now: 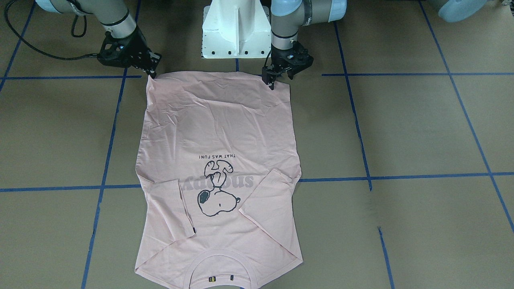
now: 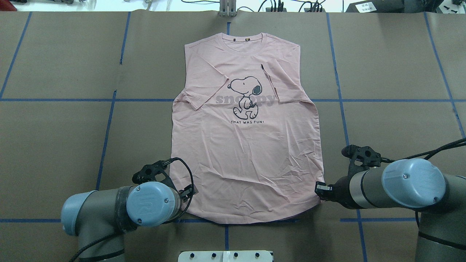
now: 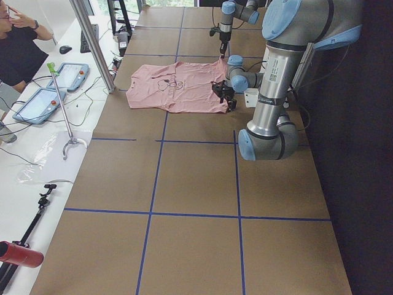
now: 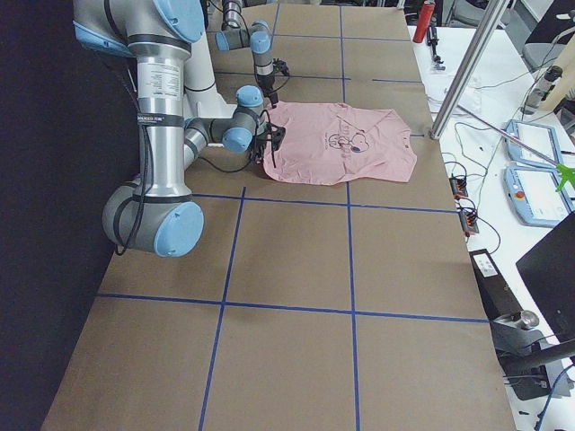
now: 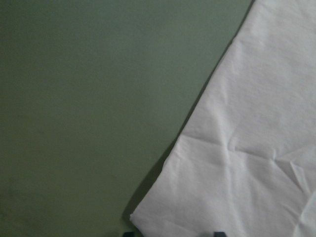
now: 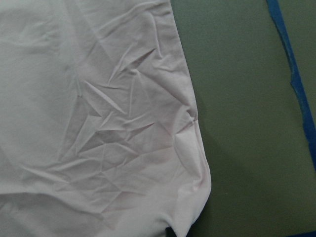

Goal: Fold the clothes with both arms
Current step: 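Close both grippers on the hem corners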

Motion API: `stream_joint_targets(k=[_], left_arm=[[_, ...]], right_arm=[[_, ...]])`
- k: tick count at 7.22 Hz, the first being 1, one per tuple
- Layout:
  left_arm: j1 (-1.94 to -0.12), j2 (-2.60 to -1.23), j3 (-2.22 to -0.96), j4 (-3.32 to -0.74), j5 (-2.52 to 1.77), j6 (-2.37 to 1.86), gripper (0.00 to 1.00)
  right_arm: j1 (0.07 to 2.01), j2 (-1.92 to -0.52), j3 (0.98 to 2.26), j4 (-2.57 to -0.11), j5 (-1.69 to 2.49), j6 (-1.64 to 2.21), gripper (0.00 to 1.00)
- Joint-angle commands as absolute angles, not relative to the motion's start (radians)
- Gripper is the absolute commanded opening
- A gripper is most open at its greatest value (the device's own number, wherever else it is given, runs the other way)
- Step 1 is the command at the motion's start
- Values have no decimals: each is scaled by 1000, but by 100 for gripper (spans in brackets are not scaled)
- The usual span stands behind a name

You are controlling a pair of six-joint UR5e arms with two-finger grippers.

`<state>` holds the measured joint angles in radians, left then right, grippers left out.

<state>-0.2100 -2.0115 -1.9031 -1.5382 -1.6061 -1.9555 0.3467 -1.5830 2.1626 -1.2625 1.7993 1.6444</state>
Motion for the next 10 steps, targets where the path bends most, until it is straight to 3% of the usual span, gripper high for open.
stream_joint_targets(k=[1,7,8,10], left_arm=[[-204,-2010,-1898,-1539,-1606,-1963,100],[-199,-2006,-1888,-1537,-1605,-1970,99],[-199,-2006,-1888,-1539,-1605,-1971,89],[-201,-2008,-1890,-1537,-1605,-1974,33]], right_arm=[[347,-1583,2163,-1262,1799,1644,0],[348,-1585,2163,-1262,1798,1643,0],[348,-1586,2161,-1262,1798,1643,0],[350,-1585,2163,-1262,1799,1643,0]])
